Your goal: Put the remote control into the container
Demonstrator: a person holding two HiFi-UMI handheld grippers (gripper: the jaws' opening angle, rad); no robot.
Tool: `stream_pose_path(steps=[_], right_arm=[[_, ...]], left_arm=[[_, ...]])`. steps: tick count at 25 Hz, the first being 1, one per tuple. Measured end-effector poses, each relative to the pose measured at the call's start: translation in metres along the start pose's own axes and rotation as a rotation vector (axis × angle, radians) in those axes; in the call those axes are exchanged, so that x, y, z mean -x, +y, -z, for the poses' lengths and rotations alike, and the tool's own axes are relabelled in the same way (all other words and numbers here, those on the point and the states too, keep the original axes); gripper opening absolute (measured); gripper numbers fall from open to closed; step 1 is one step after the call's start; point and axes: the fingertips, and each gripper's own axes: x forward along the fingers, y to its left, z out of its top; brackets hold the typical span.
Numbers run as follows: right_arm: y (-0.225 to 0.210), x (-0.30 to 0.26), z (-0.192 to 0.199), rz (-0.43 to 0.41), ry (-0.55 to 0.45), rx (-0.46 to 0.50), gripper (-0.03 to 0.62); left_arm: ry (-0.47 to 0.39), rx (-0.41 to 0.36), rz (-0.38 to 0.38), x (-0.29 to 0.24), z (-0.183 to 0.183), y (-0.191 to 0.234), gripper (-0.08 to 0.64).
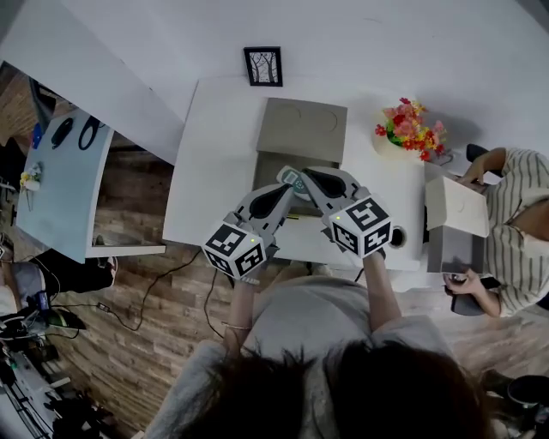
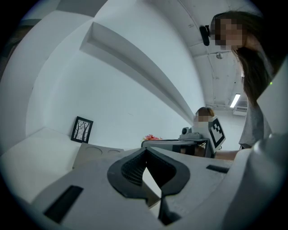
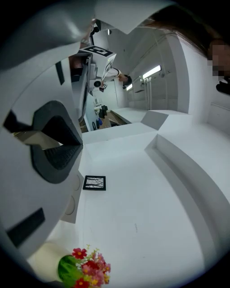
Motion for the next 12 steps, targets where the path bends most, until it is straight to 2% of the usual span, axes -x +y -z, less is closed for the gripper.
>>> stream_pose_path(steps=[6,12], right_arm=[[0.005,0.017,-0.019,0.016,-0.062,0.028,-0.002],[0.011,0.027,-0.038,0.0,-0.125,0.059,-0.002]], left_arm=[[-0.022,-0.069,0.012,0.001,-0.012,-0.017,0.003],[-0.054,-0.104,0.021,0.003,-0.023,-0.028,0.003]])
